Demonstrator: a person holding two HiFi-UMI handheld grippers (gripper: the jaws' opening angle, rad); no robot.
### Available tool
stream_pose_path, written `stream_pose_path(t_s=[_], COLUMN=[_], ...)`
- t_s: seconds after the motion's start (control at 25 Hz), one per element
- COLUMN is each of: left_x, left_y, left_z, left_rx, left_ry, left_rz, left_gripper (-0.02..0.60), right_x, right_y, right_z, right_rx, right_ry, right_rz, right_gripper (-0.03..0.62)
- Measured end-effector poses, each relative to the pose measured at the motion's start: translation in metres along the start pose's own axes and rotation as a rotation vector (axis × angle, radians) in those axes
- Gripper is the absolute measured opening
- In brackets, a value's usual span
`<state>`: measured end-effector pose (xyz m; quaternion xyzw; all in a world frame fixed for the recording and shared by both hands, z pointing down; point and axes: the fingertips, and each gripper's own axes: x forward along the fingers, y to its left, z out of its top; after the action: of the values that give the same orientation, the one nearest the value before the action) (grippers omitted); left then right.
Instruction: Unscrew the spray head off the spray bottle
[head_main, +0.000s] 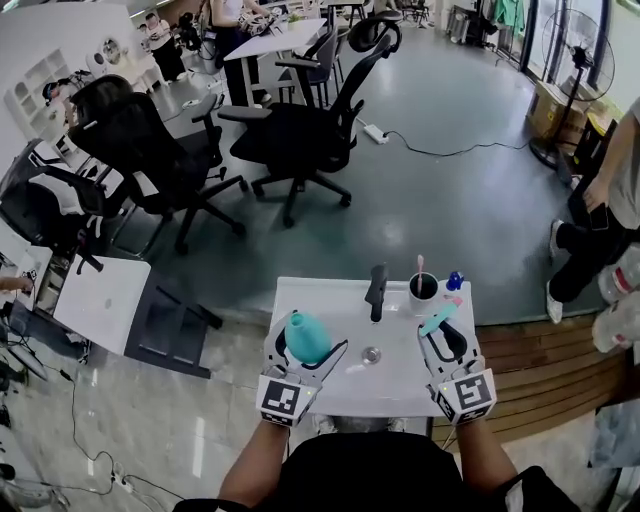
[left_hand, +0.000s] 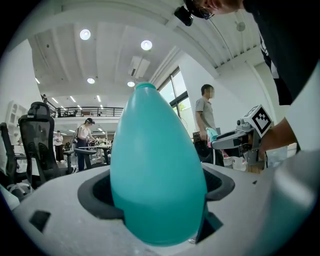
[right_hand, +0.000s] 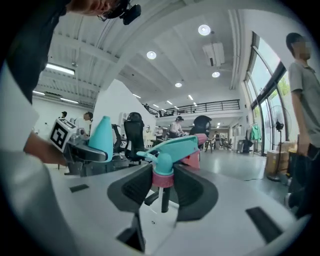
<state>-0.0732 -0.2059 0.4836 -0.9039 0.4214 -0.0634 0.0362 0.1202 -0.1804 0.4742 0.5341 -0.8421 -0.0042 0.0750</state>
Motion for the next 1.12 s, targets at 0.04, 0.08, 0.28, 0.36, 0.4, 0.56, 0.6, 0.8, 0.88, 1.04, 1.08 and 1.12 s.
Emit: stream_pose_path(t_s=[0.04,0.08,0.28,0.36,0.4,0.56,0.6,0.8,0.88,1.04,1.08,1.12], left_x=[0.0,0.001,0.002,0.002,0.002,0.0,0.0,0.0,-0.001,-0.001,-0.001,-0.001], left_y=[-0.002,-0.004,-0.01,-0.01,-0.01,-0.007,-0.007,-0.009,-0.009,-0.012,-0.013,-0.012], left_z=[0.0,-0.002,-0.005,-0.004,-0.004,-0.004,-0.004,-0.006,-0.007,-0.007,-0.007,-0.007], left_rx=[0.001,0.008,0.029,0.034,0.034,0.024,0.024,0.027,0.028,0.022,0.023,0.023], left_ry=[0.0,-0.001,-0.009,-0.009,-0.008,-0.007,-0.005,0.008,0.009,0.009,0.01,0.011], left_rz=[-0.003,-0.007,-0.017,-0.017,-0.016,-0.008,-0.009,-0.018,-0.018,-0.022,-0.022,-0.021], left_gripper=[0.454,0.454,0.454,0.454,0.454,0.454,0.454,0.454,0.454,0.454,0.454,0.454], right_x=[-0.001,-0.003,-0.008,-0.009,-0.01,-0.011,-0.012,-0.013,-0.014,-0.016,-0.017,-0.017], right_y=[-0.002,-0.004,-0.008,-0.009,-0.009,-0.008,-0.008,-0.006,-0.005,-0.006,-0.007,-0.007], right_z=[0.0,0.0,0.001,0.003,0.004,0.009,0.01,0.012,0.012,0.014,0.014,0.015], right_rx=[0.002,0.005,0.006,0.007,0.007,0.002,0.0,-0.015,-0.017,-0.021,-0.021,-0.022], right_ry=[0.006,0.01,0.008,0.004,0.003,-0.007,-0.01,-0.014,-0.017,-0.021,-0.022,-0.022], right_rz=[-0.018,-0.032,-0.064,-0.071,-0.074,-0.077,-0.074,-0.063,-0.063,-0.07,-0.072,-0.074], right_gripper=[0.137,0.137,0.137,0.137,0.137,0.137,0.137,0.135,0.135,0.135,0.135,0.135])
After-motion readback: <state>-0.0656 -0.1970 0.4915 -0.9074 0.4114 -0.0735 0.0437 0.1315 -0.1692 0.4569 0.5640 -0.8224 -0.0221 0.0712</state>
